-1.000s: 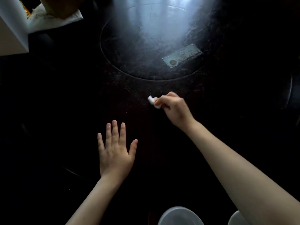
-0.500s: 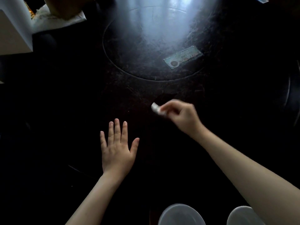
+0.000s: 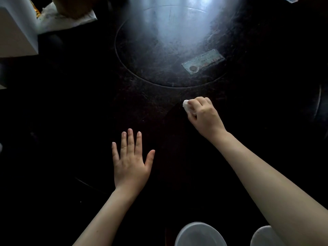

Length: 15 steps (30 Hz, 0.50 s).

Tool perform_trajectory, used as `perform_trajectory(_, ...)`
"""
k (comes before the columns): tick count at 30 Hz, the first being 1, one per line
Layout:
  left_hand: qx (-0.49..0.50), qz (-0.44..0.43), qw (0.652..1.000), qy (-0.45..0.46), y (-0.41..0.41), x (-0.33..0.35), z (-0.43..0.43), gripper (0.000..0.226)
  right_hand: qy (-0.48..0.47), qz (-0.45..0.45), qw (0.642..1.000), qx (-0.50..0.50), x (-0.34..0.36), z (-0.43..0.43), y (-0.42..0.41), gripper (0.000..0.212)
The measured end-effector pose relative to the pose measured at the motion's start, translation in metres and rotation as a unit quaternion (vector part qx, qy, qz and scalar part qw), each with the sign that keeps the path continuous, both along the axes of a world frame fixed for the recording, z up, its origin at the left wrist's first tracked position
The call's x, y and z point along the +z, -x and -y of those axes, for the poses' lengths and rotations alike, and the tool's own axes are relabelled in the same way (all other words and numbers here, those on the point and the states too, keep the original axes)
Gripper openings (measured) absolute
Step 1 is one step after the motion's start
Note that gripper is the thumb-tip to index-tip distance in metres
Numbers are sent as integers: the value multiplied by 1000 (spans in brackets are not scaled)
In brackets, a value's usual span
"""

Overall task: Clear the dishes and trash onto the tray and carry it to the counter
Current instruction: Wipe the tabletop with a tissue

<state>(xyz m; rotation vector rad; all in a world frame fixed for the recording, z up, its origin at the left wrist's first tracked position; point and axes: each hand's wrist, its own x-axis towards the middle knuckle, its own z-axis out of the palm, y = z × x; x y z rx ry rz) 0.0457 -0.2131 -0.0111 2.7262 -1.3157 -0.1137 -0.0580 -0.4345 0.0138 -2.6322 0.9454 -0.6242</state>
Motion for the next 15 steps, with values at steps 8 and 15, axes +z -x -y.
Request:
perform_trajectory(8,2,-1,1000,3,1,0,0,76,-71,24,994,-85,3,32,-5,17)
perform_trajectory(15,4,7,1000,-5,0,0,0,75,-48,49,995,-69,-4,-5,-25,13)
